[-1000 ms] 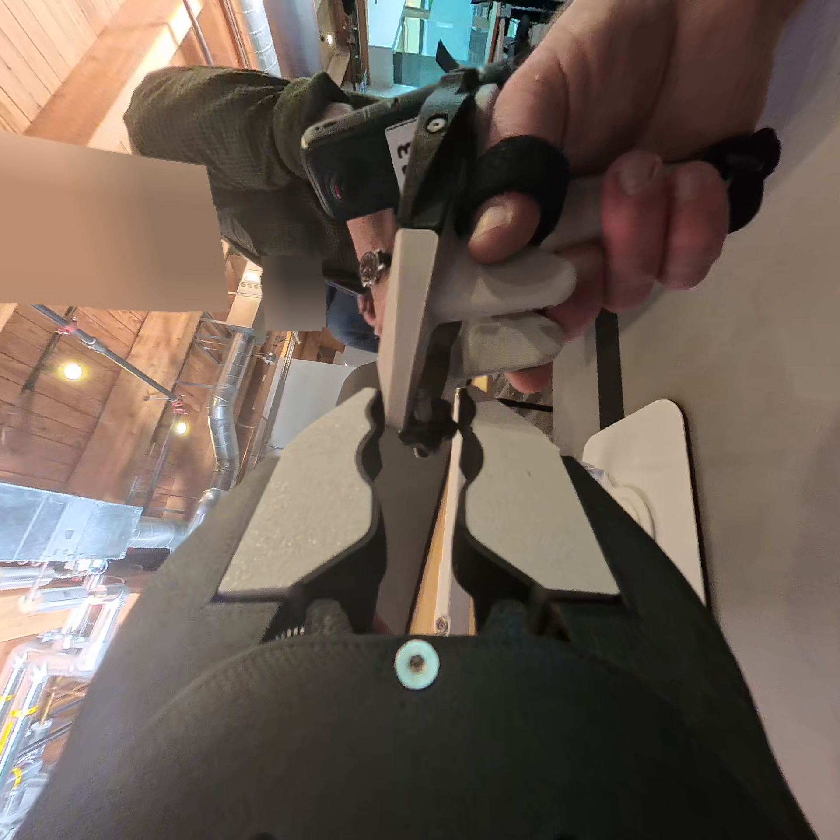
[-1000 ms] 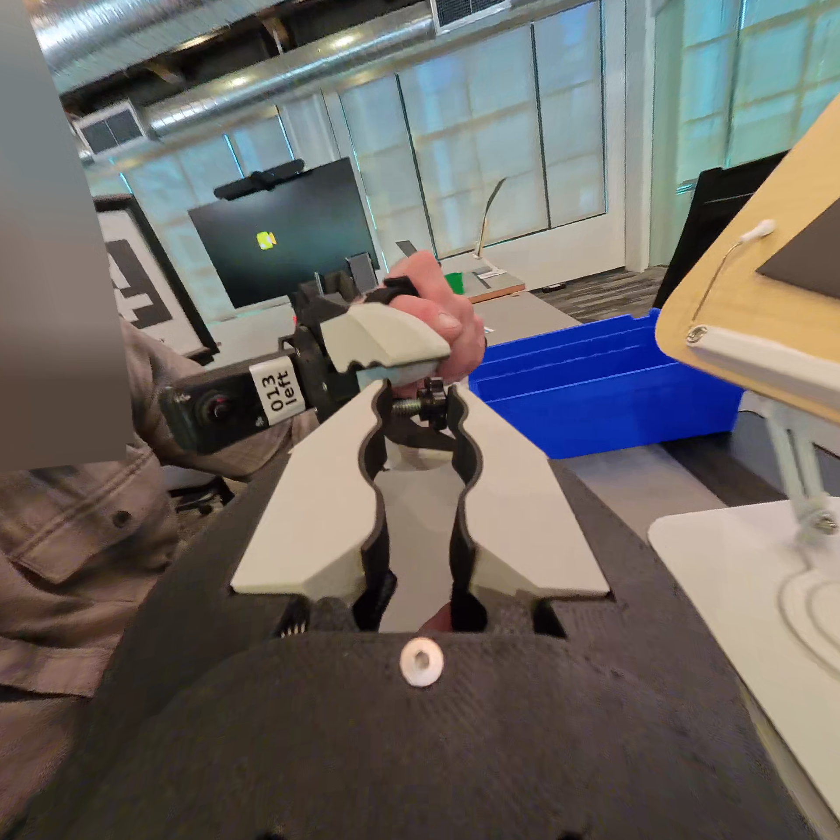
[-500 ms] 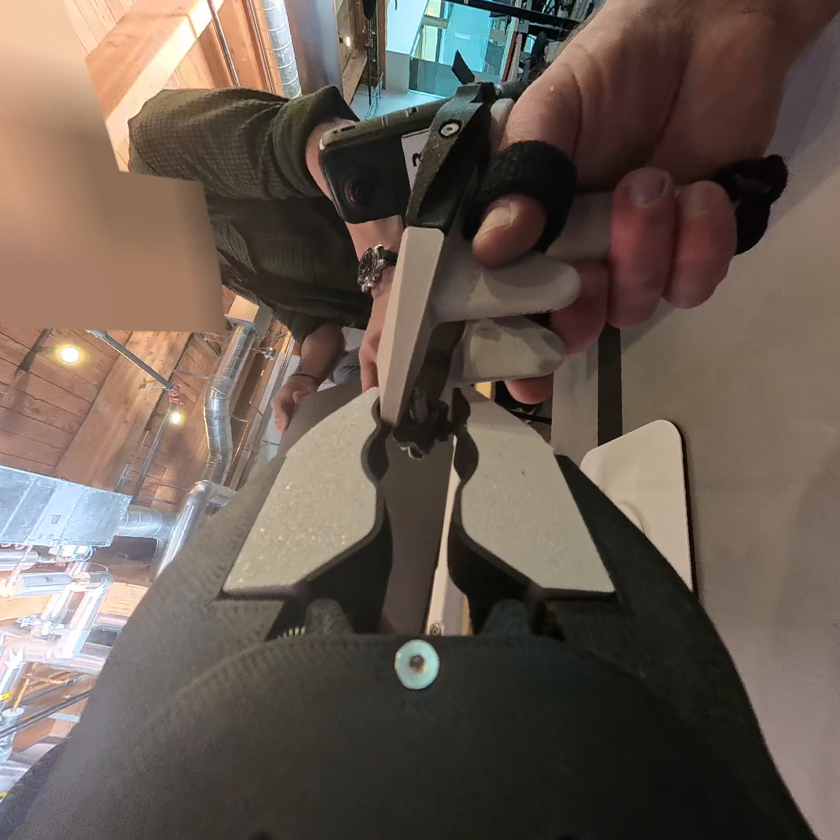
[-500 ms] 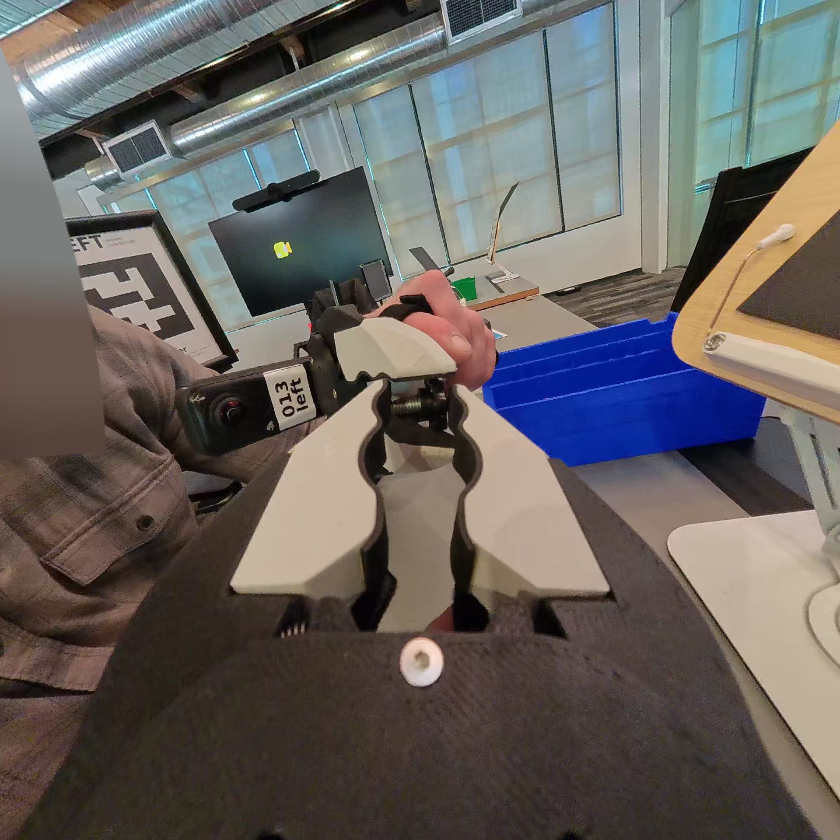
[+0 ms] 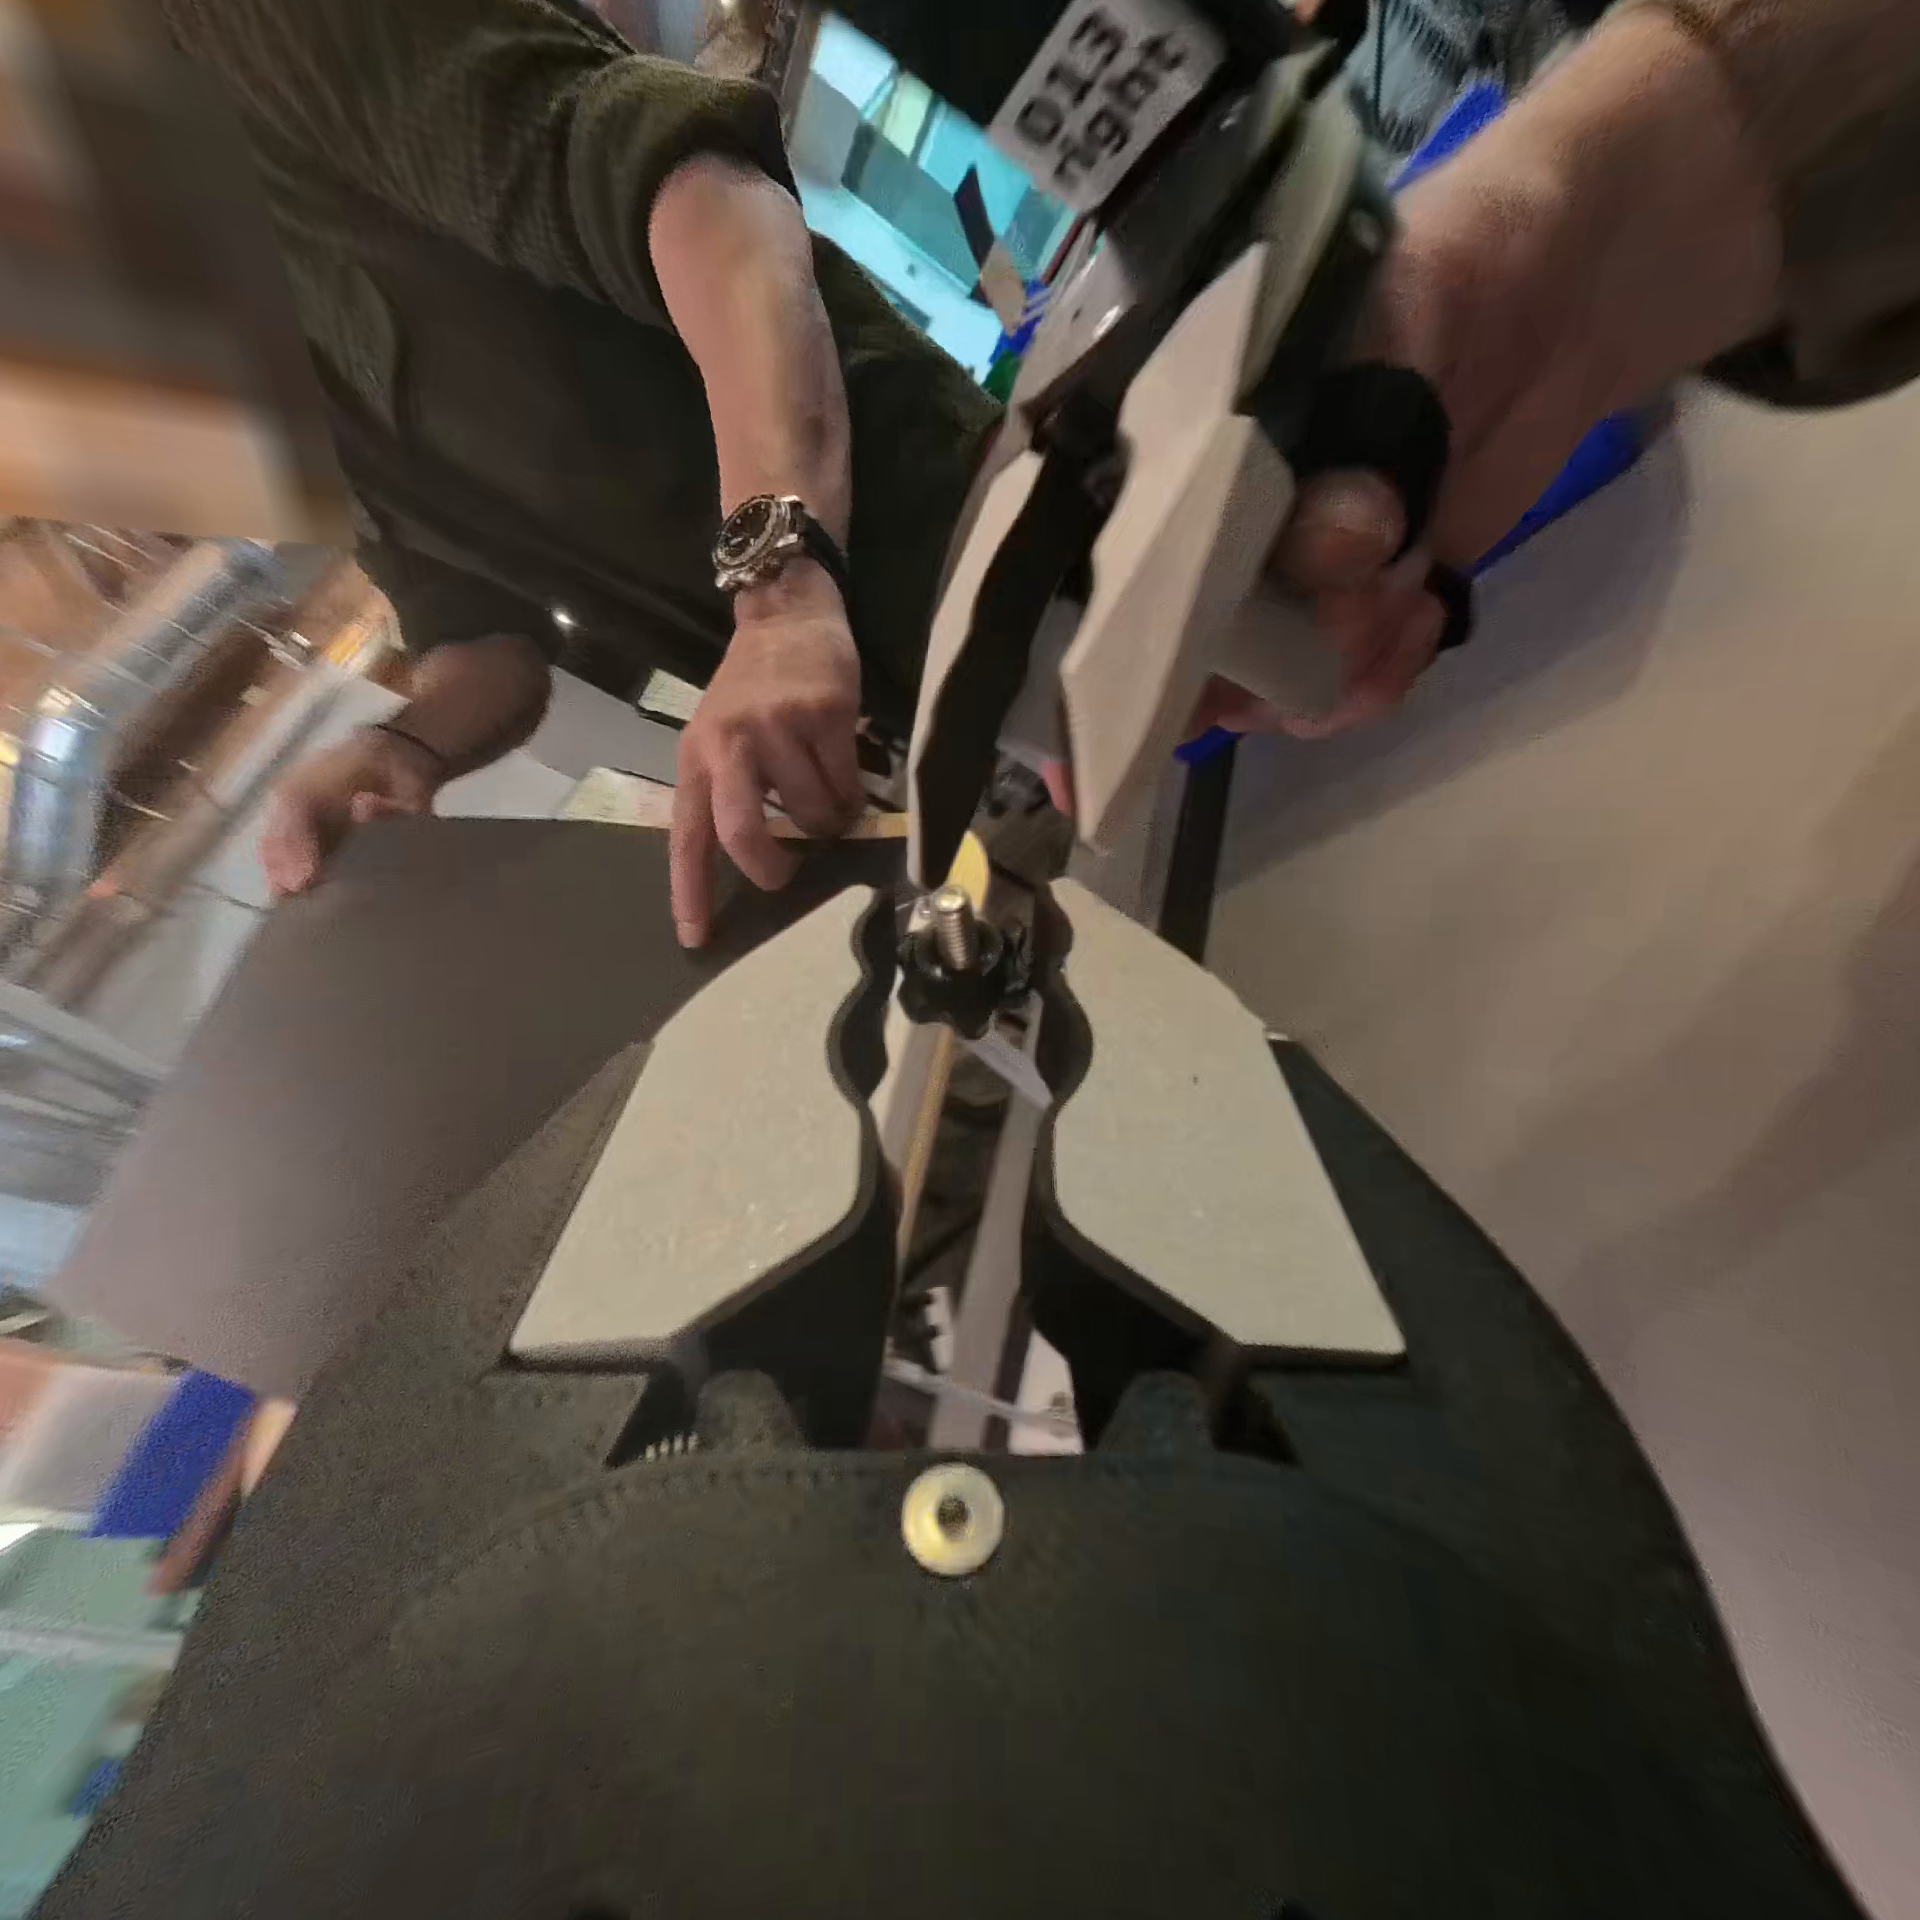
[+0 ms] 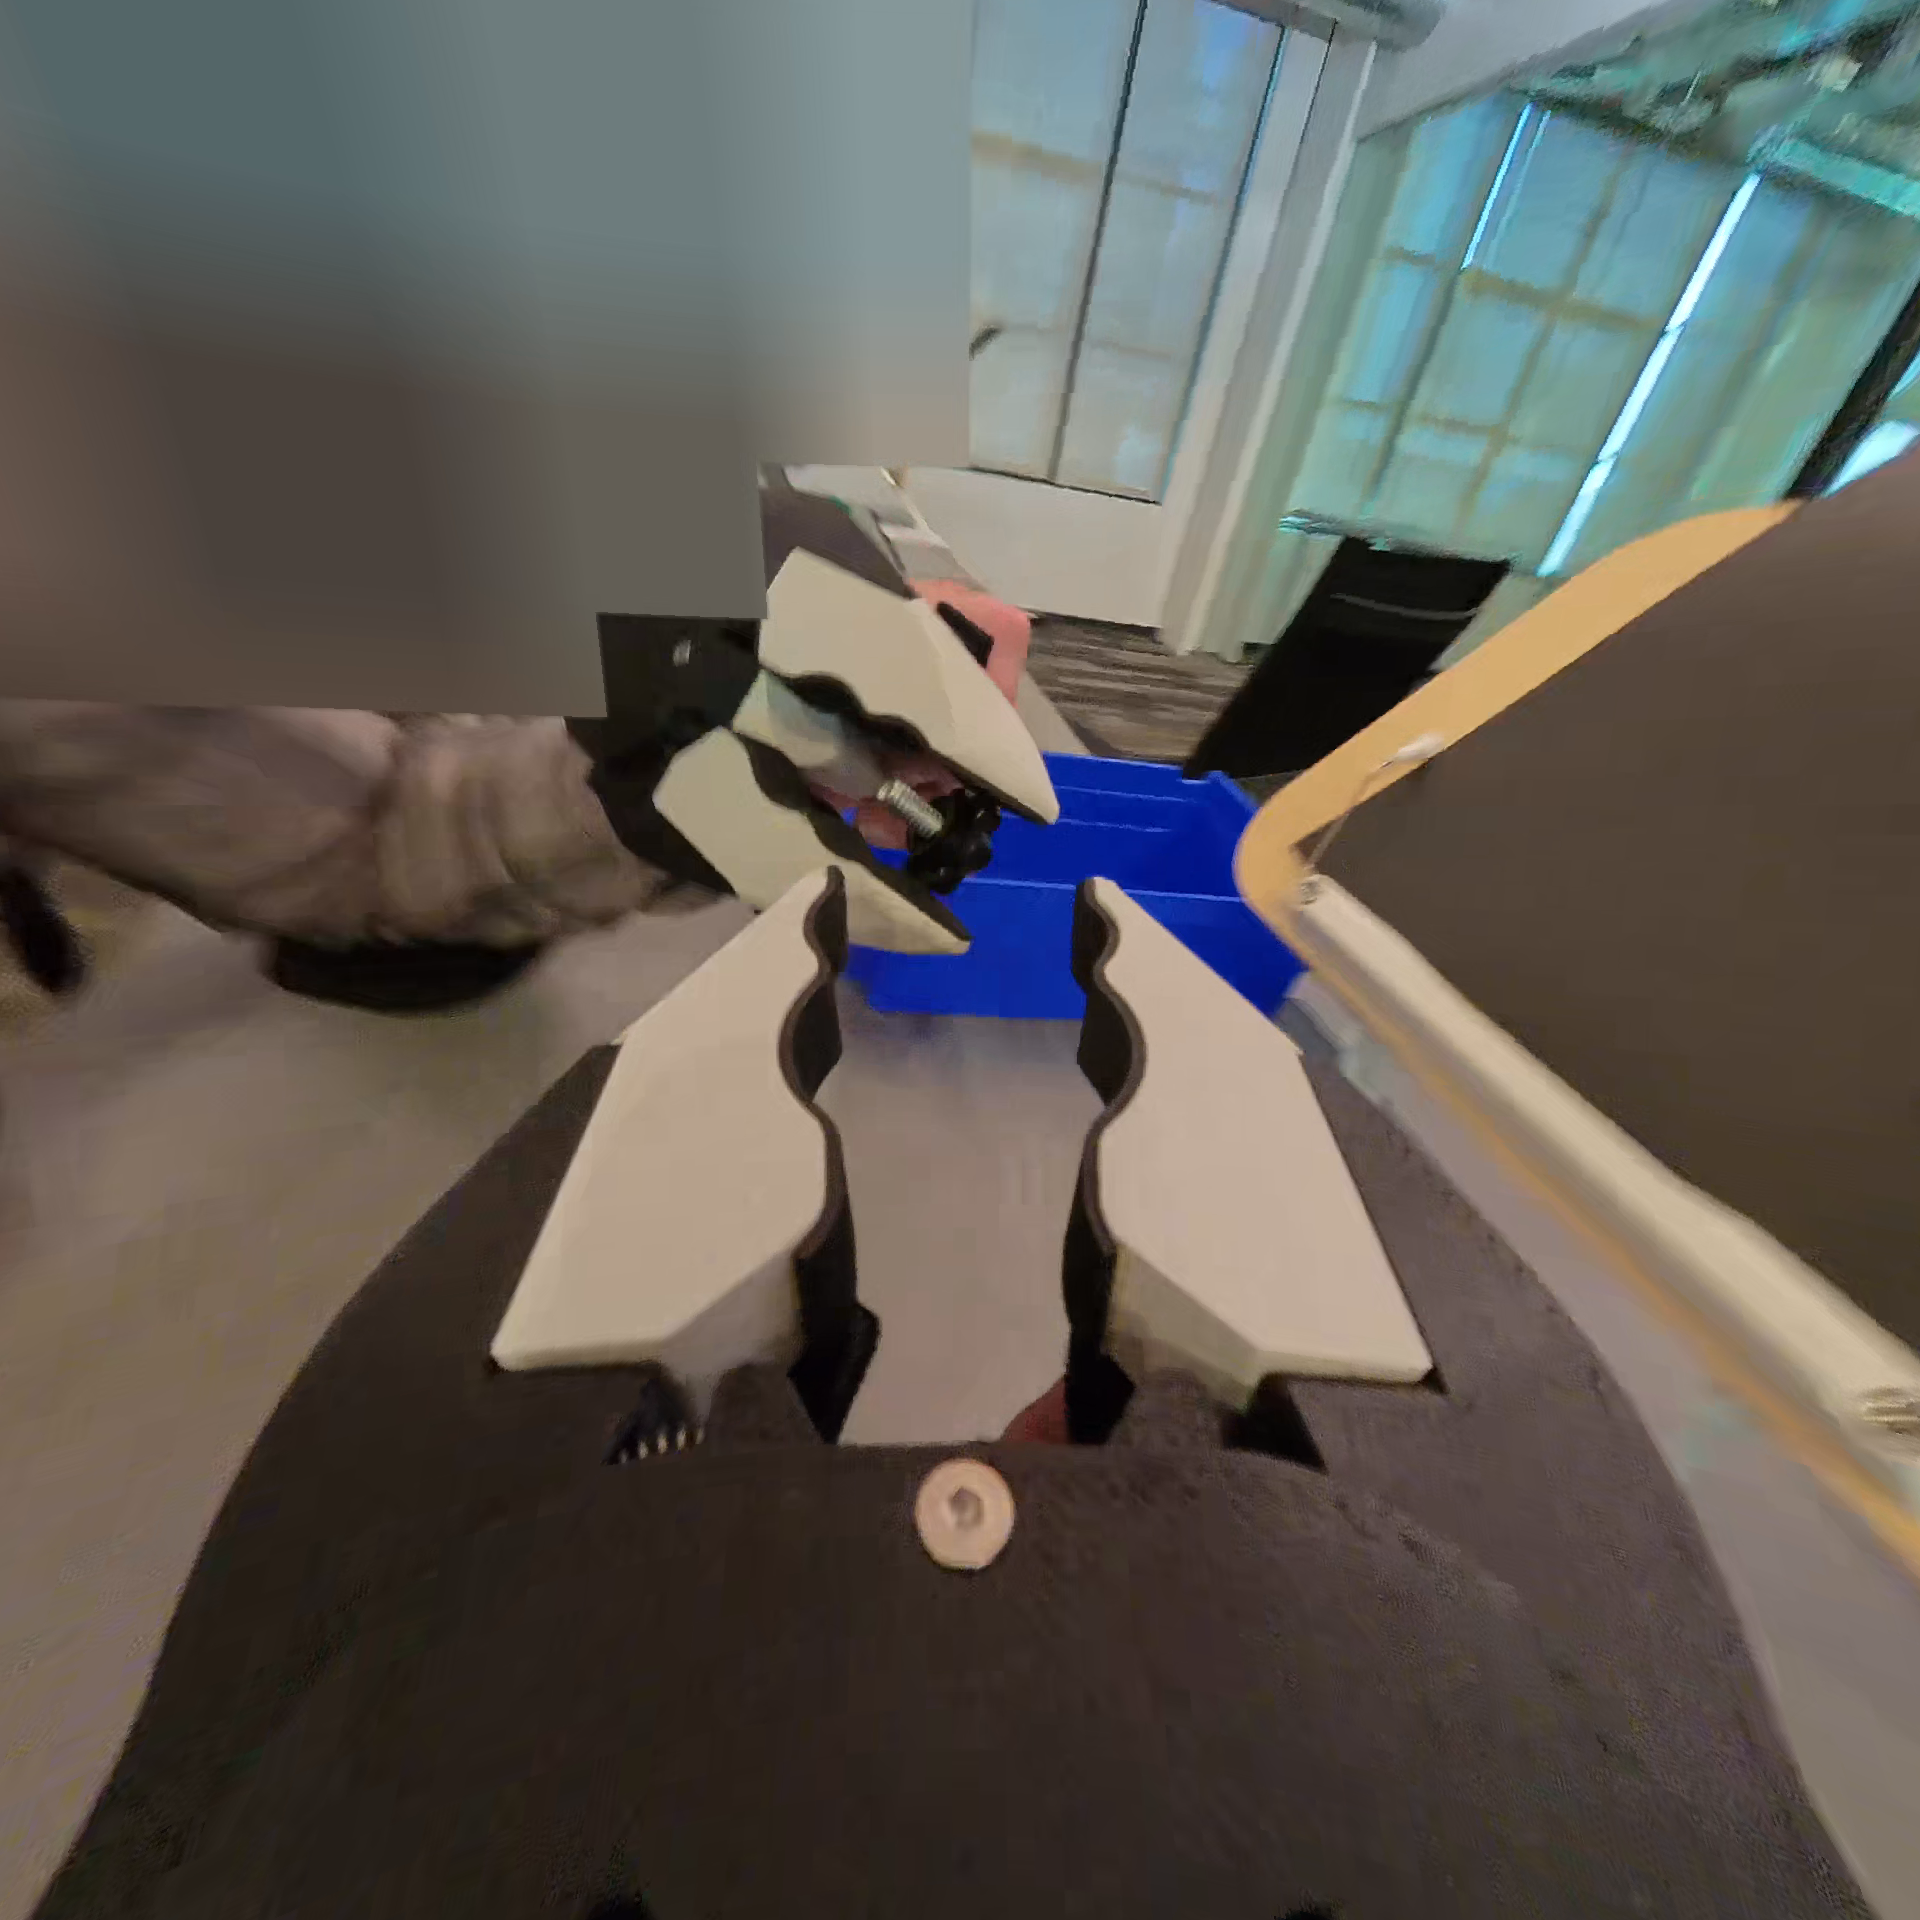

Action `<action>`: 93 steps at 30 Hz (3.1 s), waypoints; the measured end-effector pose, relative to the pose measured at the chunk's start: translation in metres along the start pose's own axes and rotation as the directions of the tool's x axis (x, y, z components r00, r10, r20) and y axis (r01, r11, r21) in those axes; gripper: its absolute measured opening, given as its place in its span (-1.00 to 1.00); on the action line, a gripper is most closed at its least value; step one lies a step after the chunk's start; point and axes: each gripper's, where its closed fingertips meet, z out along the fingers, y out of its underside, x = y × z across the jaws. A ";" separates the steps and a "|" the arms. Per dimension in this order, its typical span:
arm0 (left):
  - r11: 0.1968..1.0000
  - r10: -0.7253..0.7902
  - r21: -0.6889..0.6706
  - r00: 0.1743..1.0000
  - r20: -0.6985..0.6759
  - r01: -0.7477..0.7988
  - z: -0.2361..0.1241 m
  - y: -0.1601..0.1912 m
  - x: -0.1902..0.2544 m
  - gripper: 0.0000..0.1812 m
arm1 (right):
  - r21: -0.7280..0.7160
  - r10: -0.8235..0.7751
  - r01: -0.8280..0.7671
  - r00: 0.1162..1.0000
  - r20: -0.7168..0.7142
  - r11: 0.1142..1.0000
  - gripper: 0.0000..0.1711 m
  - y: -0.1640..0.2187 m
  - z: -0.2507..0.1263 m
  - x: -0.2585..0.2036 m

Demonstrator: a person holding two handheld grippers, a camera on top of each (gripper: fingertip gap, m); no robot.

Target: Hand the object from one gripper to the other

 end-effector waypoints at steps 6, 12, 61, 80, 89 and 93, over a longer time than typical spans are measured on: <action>0.989 -0.139 -0.064 0.984 -0.113 0.132 0.001 0.013 0.007 -0.73 | -0.134 -0.418 0.404 0.903 -0.100 0.905 -0.80 -0.010 -0.001 -0.009; 0.989 -0.090 -0.129 0.984 -0.153 0.071 0.007 0.019 0.023 -0.73 | -0.237 -0.529 0.496 0.842 -0.106 0.836 -0.90 0.005 0.011 -0.012; 0.998 -0.030 -0.051 1.000 -0.007 0.030 -0.002 0.006 -0.009 -0.75 | 0.131 -0.115 0.151 0.961 -0.252 0.980 -0.83 -0.034 -0.002 0.014; 0.625 -0.319 0.101 0.371 -0.872 0.774 -0.071 -0.050 0.060 -0.75 | -0.196 -0.838 0.850 0.520 0.163 0.489 -0.30 0.010 0.023 -0.086; 0.445 -0.385 0.132 0.323 -0.865 0.886 -0.060 -0.049 0.042 -0.75 | -0.295 -0.945 0.898 0.311 -0.100 0.326 -0.53 -0.017 0.027 -0.056; 0.426 -0.396 0.126 0.310 -0.864 0.896 -0.058 -0.048 0.041 -0.75 | -0.319 -0.949 0.894 0.284 -0.137 0.314 -0.72 -0.021 0.026 -0.051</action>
